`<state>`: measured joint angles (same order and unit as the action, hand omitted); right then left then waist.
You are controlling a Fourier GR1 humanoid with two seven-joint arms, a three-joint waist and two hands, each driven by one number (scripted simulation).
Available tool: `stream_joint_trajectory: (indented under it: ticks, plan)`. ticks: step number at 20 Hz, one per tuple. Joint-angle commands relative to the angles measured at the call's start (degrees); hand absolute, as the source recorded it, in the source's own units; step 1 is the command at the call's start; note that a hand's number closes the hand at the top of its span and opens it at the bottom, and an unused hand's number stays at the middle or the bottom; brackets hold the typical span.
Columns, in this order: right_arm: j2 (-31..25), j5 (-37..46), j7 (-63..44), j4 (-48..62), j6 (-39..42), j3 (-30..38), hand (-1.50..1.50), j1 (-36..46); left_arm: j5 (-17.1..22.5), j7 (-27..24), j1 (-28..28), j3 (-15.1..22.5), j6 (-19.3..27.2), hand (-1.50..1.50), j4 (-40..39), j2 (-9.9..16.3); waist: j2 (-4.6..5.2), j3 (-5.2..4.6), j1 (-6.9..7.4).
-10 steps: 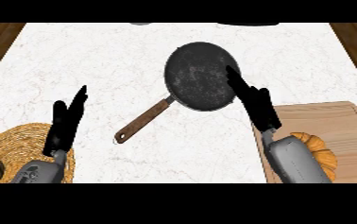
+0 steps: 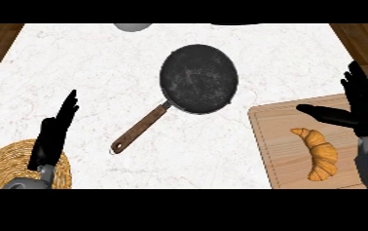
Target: Pick the croissant from the cutting board and place it in the pan
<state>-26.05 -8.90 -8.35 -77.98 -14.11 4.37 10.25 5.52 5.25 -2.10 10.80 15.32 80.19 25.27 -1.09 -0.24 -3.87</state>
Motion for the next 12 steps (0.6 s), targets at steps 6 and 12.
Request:
stream_joint_trajectory:
  ticks: [6,12]
  plan:
    - [-14.4,1.7,-6.0,-10.5,3.7,8.3,-1.5,-25.7,-1.7,-0.9,5.4,2.0,0.5,0.0,6.6,-0.2,0.46,0.12,1.14]
    - [-26.5,-2.6,-14.7,-18.8,17.0,12.5,-1.5,-28.8,-1.7,-0.9,7.5,1.8,-1.6,0.0,9.5,1.3,0.76,0.1,2.96]
